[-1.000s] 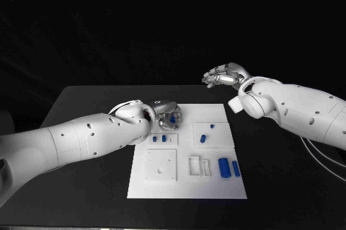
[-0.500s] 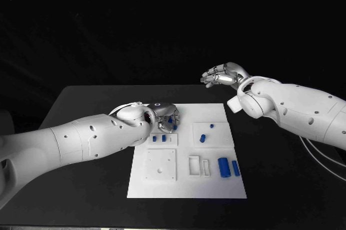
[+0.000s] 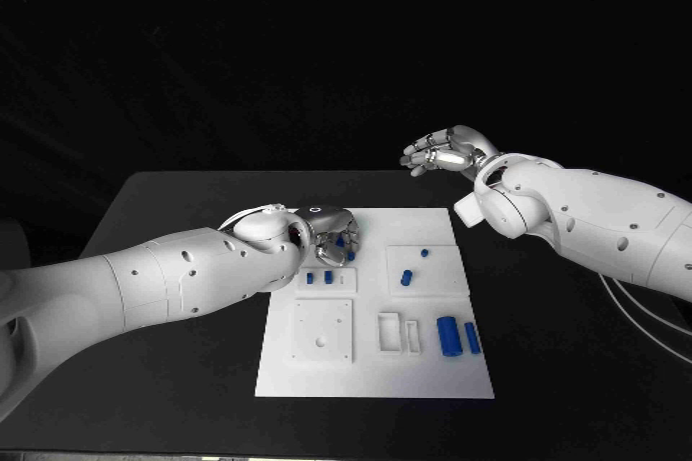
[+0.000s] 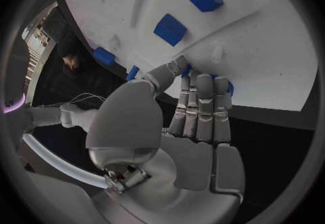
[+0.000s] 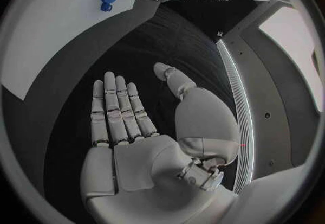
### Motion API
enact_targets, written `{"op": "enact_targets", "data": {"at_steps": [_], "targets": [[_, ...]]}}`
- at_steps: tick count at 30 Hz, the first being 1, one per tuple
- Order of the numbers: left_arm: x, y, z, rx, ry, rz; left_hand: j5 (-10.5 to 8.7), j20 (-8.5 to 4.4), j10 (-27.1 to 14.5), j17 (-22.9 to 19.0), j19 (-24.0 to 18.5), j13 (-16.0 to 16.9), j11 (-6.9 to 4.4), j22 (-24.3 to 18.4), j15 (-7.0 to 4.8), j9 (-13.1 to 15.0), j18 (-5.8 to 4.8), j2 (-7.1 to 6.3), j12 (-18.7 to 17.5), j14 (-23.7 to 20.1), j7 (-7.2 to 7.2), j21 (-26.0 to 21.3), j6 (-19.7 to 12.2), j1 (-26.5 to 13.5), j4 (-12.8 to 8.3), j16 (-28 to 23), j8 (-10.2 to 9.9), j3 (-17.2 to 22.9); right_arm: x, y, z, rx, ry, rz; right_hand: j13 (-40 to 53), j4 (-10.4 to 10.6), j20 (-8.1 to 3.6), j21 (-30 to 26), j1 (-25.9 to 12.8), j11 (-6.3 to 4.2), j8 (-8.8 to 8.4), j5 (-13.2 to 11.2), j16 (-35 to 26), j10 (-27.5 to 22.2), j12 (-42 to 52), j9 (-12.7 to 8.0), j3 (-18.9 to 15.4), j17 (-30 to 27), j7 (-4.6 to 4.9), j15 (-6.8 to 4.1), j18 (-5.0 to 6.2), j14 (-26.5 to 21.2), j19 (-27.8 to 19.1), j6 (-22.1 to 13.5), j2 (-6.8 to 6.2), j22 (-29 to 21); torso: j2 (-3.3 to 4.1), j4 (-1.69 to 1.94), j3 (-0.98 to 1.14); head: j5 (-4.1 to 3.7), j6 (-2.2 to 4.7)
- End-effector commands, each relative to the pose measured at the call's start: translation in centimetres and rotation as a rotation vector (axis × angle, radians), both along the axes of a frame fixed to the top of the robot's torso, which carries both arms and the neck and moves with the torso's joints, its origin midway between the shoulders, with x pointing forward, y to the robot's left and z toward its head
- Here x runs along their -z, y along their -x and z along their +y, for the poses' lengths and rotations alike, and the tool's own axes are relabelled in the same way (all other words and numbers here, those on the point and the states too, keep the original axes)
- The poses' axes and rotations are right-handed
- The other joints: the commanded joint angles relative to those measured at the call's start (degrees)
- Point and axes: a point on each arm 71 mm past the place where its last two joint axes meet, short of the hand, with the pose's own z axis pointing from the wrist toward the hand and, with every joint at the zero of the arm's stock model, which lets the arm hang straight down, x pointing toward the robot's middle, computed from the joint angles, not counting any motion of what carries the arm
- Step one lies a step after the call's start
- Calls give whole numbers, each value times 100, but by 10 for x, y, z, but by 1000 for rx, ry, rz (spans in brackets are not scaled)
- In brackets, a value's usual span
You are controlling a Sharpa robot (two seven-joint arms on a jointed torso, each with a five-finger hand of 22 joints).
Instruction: Assemble the parts on the task board
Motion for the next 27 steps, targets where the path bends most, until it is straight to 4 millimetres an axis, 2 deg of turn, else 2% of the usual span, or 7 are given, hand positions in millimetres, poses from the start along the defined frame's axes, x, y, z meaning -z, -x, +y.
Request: {"op": "enact_targets", "data": {"at_steps": [1, 13, 21, 27], "targets": [[8, 2, 0, 16, -28, 48, -6, -72, 109, -20, 44, -28, -31, 102, -59, -14, 81, 143, -86, 58, -21, 20, 123, -47, 61, 25, 21, -3, -1, 0, 2, -11, 4, -10, -8, 11, 8, -32, -26, -9, 24, 34, -33, -30, 22, -7, -12, 9, 212, 7, 93, -24, -9, -42, 28, 6, 2, -4, 2, 9, -12], [11, 1, 2, 7, -36, 67, -40, -127, 533, -65, 171, -89, -48, 81, -80, -57, 91, 225, -257, 284, -7, 33, 314, -196, 92, 90, -37, -38, 0, 0, 2, -11, 5, -7, -10, 13, 9, -31, -26, -10, 26, 35, -34, -30, 24, -8, -10, 11, 212, 7, 95, -23, -9, -42, 35, 7, 3, 6, 7, 33, -30], [16, 3, -2, 15, -37, 74, -66, -144, 652, -92, 220, -115, -70, 71, -101, -78, 93, 141, -344, 333, -5, 25, 328, -286, 131, 88, -84, -78, 0, 0, 2, -12, 5, -7, -12, 14, 9, -32, -24, -10, 26, 35, -35, -30, 26, -9, -9, 12, 212, 6, 96, -23, -9, -41, 38, 7, 4, -8, 2, 42, -43], [21, 3, -2, 13, -44, 73, -52, -166, 774, -110, 260, -120, -101, 67, -131, -79, 100, 139, -380, 375, -19, 22, 375, -264, 136, 91, -91, -64, 0, 0, 1, -11, 5, -7, -14, 13, 9, -32, -22, -10, 27, 35, -35, -29, 27, -10, -8, 13, 211, 6, 97, -23, -10, -41, 39, 8, 4, -8, 2, 34, -54]]}}
